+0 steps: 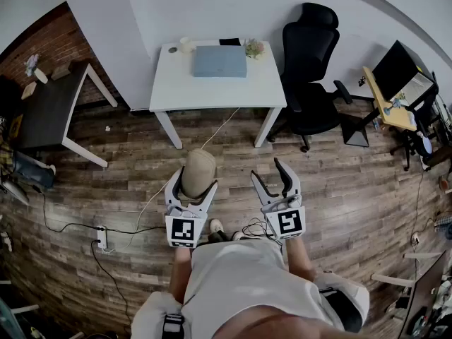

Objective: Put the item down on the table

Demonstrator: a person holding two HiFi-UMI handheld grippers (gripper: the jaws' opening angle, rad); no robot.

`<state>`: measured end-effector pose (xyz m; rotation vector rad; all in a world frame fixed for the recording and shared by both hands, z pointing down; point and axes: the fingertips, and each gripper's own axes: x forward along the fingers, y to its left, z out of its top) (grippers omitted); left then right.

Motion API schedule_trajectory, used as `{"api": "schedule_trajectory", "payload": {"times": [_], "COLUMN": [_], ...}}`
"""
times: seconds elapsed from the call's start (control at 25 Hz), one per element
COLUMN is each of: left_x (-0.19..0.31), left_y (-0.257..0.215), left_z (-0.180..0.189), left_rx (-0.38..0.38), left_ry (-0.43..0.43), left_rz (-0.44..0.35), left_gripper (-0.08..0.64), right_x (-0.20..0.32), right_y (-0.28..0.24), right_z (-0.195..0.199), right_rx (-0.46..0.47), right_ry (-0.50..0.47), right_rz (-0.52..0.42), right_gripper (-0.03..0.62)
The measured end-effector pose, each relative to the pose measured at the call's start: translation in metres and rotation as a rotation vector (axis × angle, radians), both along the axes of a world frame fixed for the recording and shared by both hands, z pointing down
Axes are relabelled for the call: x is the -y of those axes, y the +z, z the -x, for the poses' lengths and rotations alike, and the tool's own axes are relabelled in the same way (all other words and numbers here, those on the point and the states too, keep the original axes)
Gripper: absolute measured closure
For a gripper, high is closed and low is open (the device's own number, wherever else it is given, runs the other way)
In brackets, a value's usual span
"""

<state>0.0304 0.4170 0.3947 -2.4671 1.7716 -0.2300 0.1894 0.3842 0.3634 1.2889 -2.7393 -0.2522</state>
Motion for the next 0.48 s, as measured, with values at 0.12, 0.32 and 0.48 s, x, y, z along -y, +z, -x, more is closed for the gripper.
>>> {"api": "schedule_trajectory", "payload": {"times": [0.12,0.32,0.48], "left_x": [-0.015,-0.033,-0.036], "left_y": [-0.004,-0.007,-0.003], "left_z": [-0.018,-0.033,-0.035], "left_rx": [-0.004,0.033,0.035], "left_ry": [-0.012,-0.032,-0.051], "left_rz": [0.009,-0.016,-0.015], "left_gripper": [0.173,0.173,0.173], "right_x": [-0.011,-0.023,-0.023], "right_y": [0.001,-0.001,0.005], "right_z": [-0.014,-0.026,-0.026], "right_rx": [0.034,0.072,0.059], "right_ry": [-0.008,-0.043,-0.058], "right_rz": [0.009,-0.001,-0.003], "right_gripper": [0.316,0.299,0.295]}}
